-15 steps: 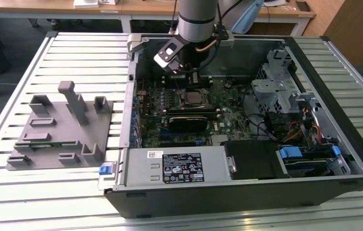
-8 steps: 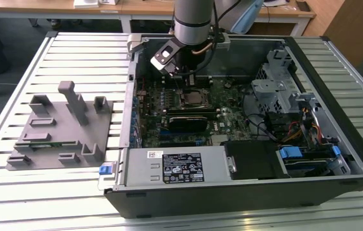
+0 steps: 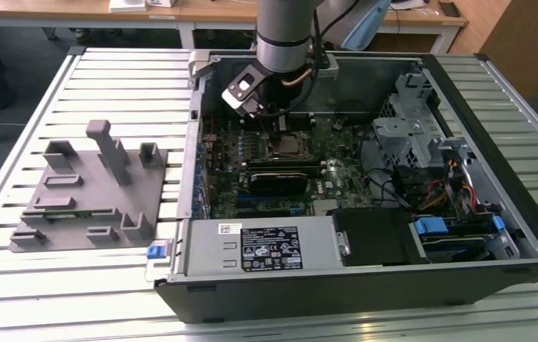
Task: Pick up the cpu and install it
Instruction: 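Close the cpu cover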
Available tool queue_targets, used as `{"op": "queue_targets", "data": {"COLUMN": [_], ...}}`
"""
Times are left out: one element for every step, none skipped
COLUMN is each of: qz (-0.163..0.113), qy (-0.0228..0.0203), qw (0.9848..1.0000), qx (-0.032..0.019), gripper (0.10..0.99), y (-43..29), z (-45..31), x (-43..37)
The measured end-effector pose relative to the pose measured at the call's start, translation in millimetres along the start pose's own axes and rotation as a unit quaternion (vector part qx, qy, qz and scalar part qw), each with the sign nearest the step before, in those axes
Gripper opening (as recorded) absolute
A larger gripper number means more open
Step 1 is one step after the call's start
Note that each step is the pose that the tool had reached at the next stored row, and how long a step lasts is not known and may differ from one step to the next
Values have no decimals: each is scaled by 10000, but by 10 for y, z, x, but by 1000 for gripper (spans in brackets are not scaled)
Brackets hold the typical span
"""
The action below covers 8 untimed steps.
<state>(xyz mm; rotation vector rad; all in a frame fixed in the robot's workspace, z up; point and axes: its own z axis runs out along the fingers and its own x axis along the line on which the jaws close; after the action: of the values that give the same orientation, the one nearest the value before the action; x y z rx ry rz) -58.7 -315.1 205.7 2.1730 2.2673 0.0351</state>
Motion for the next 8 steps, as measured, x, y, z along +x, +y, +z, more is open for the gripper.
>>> {"op": "queue_targets", "data": {"qz": [0, 0, 0, 0, 0, 0, 0, 0], "qy": [-1, -1, 0, -1, 0, 0, -1, -2], "qw": [10000, 10000, 10000, 10000, 10000, 10000, 10000, 10000], "qx": [0, 0, 0, 0, 0, 0, 1, 1], "gripper": [106, 106, 106, 106, 106, 106, 106, 106], "y": [0, 0, 0, -1, -1, -1, -1, -2], "z": [7, 16, 24, 31, 39, 45, 49, 52], "x": [0, 0, 0, -1, -1, -1, -1, -2]}}
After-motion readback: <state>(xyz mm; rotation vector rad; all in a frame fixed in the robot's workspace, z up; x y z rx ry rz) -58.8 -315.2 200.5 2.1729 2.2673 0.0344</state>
